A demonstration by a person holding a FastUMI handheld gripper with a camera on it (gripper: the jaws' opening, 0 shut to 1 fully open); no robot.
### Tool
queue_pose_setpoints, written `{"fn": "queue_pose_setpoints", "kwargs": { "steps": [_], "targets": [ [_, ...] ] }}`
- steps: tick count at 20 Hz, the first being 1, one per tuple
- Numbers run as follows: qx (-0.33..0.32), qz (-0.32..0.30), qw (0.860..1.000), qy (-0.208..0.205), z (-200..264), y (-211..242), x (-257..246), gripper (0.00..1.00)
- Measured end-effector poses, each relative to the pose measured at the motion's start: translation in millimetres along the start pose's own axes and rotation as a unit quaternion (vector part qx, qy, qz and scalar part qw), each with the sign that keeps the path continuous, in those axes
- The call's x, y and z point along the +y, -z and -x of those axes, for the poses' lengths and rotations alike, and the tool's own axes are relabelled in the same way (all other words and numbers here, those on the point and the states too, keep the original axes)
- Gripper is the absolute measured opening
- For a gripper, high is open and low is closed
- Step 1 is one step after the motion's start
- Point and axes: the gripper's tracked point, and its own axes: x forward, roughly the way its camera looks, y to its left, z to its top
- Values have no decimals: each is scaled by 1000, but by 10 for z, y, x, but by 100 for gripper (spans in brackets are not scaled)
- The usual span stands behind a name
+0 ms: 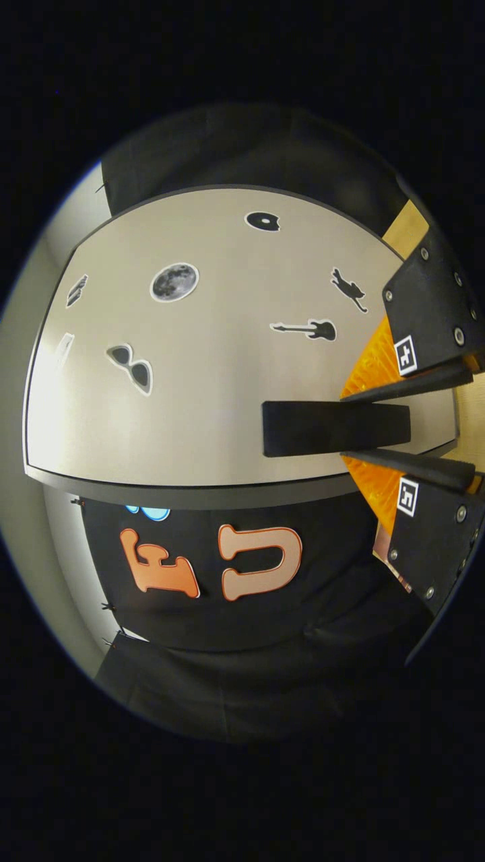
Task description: Open the shoe cabinet door, grab the shoes and put them into the shoe cabinet, then close the shoe cabinet door.
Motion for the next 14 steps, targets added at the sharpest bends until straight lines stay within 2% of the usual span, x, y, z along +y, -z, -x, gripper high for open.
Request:
{"fn": "queue_pose_setpoints", "kwargs": {
  "steps": [7, 14],
  "targets": [
    [-2, 2, 1000, -6, 60, 11, -3, 28],
    [6, 2, 999, -36, 328, 41, -63, 28]
  ]
}}
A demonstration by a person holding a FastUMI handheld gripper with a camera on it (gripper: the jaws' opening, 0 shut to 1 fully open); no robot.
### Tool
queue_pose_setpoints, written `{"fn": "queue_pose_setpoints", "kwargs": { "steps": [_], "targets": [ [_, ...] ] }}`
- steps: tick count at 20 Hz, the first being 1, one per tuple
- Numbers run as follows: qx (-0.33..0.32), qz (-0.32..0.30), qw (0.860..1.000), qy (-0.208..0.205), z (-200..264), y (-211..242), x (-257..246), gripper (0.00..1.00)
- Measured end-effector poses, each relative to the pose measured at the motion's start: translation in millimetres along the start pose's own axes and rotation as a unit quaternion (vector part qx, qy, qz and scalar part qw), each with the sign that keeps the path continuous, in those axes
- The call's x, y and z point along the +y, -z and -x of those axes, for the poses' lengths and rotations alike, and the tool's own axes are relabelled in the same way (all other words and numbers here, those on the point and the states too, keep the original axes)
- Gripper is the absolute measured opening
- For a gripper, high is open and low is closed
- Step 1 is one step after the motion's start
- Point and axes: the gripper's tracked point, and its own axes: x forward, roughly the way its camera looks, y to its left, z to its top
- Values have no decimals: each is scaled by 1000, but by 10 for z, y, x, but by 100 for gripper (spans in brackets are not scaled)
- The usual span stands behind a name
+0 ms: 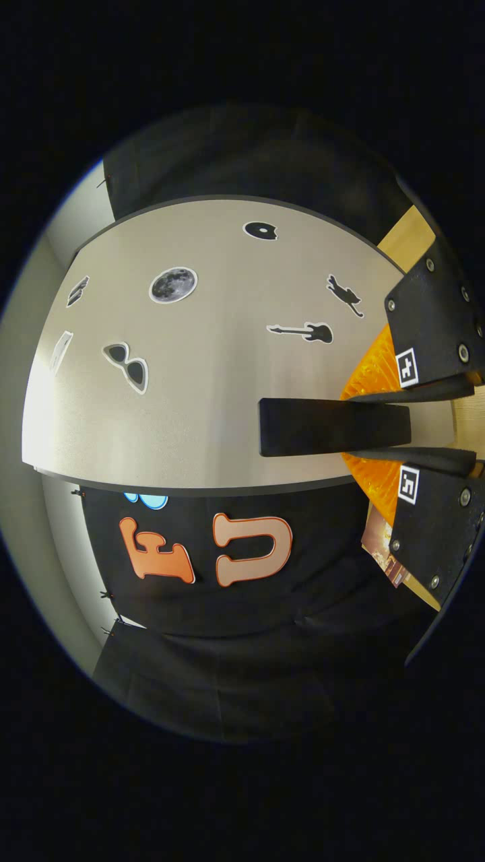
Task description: Open the shoe cabinet door, grab the shoes and put them into the shoe cabinet, then close the shoe cabinet door.
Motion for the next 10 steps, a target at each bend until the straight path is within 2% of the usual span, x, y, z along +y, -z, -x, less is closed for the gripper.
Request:
{"fn": "queue_pose_setpoints", "kwargs": {
  "steps": [10],
  "targets": [
    [-3, 10, 1000, -19, 493, 51, -242, 25]
  ]
}}
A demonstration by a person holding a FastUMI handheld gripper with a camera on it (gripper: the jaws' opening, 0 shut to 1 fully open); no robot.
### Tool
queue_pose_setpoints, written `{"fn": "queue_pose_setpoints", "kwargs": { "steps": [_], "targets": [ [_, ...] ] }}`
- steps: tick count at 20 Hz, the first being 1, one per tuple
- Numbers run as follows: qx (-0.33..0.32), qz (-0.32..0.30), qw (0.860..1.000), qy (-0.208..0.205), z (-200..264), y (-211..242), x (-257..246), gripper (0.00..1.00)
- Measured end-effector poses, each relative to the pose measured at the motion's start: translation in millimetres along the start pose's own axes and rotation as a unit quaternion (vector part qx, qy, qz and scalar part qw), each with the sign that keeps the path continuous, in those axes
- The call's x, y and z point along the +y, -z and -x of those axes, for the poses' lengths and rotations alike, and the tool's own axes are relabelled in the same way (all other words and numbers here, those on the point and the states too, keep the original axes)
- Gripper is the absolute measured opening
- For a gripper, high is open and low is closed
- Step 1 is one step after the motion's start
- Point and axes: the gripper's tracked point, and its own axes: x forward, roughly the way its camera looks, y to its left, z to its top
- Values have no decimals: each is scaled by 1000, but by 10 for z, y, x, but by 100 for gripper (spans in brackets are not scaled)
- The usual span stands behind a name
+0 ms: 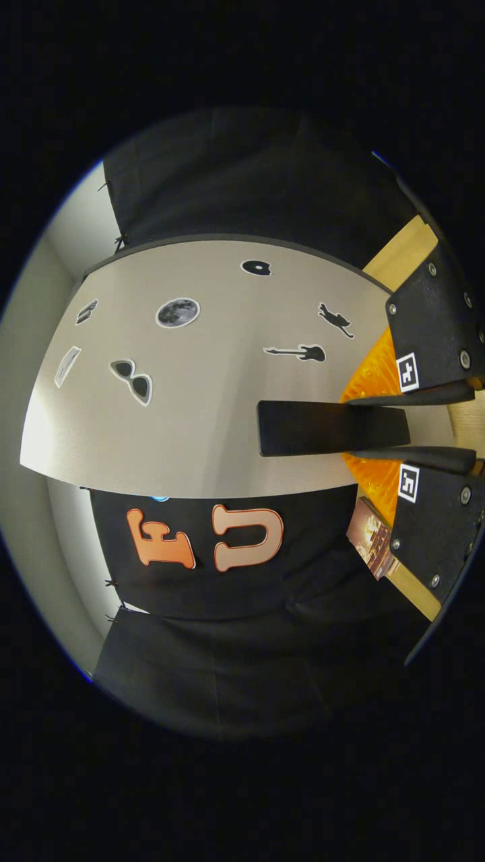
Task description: Open the shoe cabinet door, grab the shoes and put them into the shoe cabinet, then close the shoe cabinet door.
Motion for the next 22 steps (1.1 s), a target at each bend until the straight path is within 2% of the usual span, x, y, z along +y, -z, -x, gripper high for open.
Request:
{"fn": "queue_pose_setpoints", "kwargs": {
  "steps": [12, 17, 22],
  "targets": [
    [1, 3, 1000, 20, 545, 82, -493, 25],
    [6, -8, 998, 58, 933, 150, -1005, 24],
    [10, 2, 995, 98, 1091, 190, -1346, 21]
  ]
}}
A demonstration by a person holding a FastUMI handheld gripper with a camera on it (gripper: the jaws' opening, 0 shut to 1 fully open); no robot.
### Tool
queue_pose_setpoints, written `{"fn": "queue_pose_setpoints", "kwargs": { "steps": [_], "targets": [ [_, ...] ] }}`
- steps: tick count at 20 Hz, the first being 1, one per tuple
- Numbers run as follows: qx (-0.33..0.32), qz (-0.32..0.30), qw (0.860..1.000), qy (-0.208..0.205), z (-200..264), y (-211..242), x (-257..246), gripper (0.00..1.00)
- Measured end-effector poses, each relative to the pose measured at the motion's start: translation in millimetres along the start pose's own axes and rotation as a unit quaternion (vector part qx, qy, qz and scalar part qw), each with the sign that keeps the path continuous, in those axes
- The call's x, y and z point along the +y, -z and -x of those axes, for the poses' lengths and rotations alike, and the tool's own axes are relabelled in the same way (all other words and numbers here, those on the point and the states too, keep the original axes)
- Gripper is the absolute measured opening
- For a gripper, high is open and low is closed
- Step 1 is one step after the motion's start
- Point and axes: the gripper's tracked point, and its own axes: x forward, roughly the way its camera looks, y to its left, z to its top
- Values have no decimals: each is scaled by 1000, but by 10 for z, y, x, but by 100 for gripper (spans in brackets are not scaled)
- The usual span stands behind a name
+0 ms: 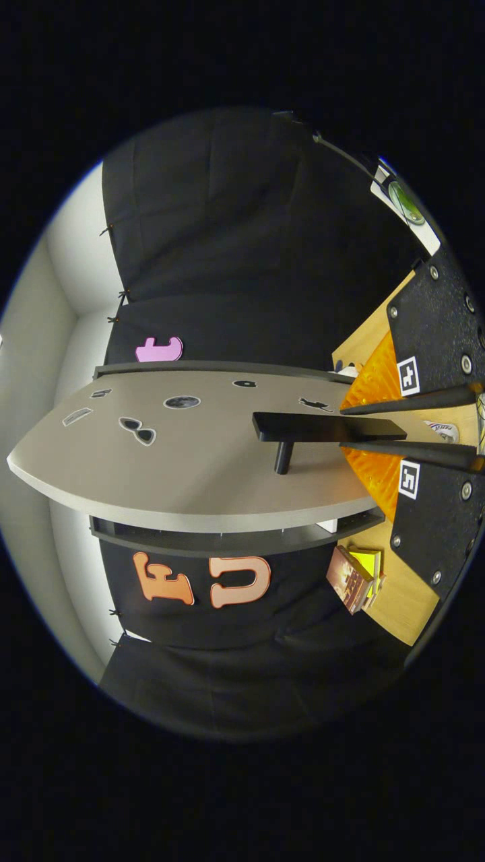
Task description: Open the shoe cabinet door, grab the shoes and put them into the shoe cabinet, then close the shoe cabinet door.
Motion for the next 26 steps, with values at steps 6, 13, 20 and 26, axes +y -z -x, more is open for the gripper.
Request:
{"fn": "queue_pose_setpoints", "kwargs": {
  "steps": [6, 13, 20, 26],
  "targets": [
    [2, -18, 999, 34, 130, 88, -460, 30],
    [10, -20, 995, 98, 248, 223, -1051, 45],
    [0, -34, 986, 166, 609, 205, -1457, 53],
    [-13, -22, 987, 159, 833, 167, -1075, 58]
  ]
}}
